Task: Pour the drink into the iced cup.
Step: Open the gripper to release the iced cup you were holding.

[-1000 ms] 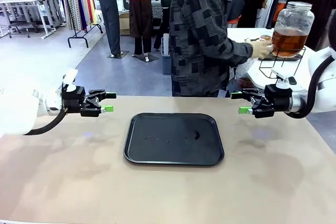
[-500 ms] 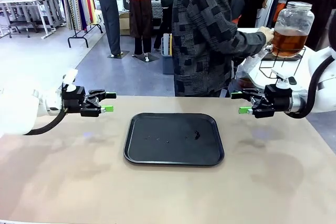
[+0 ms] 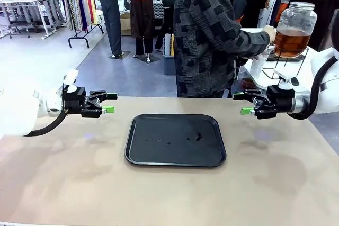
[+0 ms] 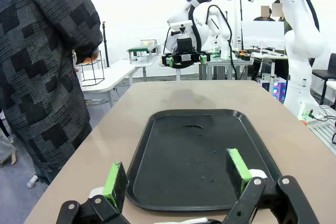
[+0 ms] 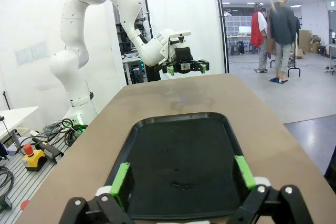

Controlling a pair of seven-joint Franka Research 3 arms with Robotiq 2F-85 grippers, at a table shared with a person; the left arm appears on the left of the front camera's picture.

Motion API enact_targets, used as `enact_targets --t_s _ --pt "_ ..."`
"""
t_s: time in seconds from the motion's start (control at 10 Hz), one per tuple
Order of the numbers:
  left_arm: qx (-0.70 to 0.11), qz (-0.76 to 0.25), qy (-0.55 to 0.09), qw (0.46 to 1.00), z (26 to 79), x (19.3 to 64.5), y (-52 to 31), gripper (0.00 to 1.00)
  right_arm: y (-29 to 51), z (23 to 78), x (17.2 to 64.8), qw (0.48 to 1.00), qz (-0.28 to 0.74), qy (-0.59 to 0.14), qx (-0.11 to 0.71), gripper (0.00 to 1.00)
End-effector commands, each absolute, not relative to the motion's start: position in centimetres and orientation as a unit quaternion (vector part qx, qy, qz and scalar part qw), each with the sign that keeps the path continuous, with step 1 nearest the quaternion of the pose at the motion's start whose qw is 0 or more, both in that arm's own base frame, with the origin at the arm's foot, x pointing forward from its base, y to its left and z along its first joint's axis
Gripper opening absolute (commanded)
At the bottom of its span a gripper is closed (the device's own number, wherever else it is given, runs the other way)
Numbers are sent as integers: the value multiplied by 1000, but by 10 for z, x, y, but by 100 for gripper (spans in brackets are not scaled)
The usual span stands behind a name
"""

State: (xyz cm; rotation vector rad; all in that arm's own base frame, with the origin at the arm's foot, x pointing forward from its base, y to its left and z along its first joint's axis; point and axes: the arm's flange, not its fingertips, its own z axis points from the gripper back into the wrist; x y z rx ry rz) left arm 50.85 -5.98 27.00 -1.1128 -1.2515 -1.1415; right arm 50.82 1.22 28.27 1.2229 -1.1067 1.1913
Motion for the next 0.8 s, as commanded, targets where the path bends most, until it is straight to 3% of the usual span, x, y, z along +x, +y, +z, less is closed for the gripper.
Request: enact_targets --t_s 0.0,0.7 --pt "-467 -478 -525 527 271 508 -60 100 13 285 509 526 498 -462 512 100" --pt "-467 -478 -525 527 271 508 -60 100 13 285 509 526 498 -462 512 100"
